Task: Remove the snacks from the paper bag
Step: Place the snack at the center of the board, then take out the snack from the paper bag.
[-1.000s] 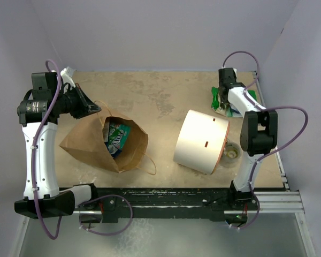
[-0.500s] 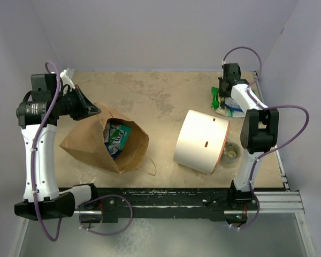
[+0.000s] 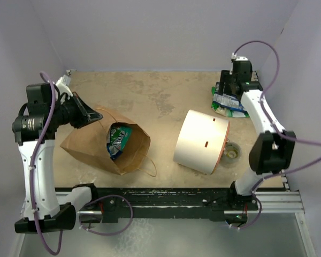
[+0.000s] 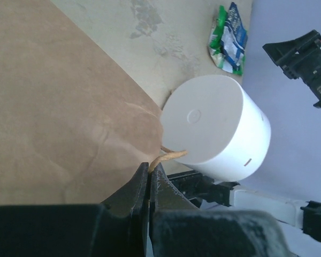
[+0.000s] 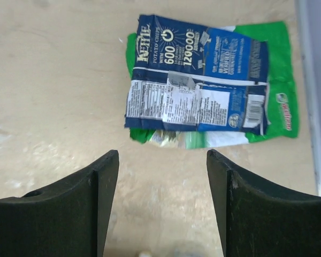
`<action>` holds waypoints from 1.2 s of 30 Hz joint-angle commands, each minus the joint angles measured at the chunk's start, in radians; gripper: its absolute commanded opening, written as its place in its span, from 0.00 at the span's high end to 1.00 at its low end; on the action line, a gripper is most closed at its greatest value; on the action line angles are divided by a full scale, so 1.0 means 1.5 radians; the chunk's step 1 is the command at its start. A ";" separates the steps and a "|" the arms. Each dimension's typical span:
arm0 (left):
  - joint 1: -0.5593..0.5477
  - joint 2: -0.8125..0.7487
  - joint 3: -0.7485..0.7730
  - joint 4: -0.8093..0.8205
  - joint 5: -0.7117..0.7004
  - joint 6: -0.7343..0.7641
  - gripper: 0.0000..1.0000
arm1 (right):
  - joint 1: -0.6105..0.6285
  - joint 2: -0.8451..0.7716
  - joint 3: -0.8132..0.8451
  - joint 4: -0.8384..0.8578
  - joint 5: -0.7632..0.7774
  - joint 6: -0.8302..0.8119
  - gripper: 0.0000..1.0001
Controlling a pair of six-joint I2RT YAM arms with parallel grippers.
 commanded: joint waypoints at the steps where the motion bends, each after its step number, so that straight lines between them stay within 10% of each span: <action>1: -0.002 -0.047 -0.028 0.039 0.063 -0.065 1.00 | 0.025 -0.176 -0.054 0.017 -0.008 -0.003 0.31; 12: -0.002 -0.085 -0.057 0.069 0.103 -0.136 1.00 | 0.223 -0.371 -0.094 0.079 -0.189 0.035 0.32; 20: -0.002 -0.093 -0.030 0.025 0.083 -0.119 1.00 | 0.545 -0.430 -0.185 0.182 -0.227 0.029 0.32; 27: -0.002 -0.114 -0.013 -0.078 0.001 -0.045 1.00 | 0.772 -0.411 -0.330 0.337 -0.290 -0.254 0.33; 36: -0.002 -0.118 -0.007 -0.122 -0.023 -0.012 1.00 | 0.788 -0.290 -0.418 0.509 -0.344 -0.619 0.34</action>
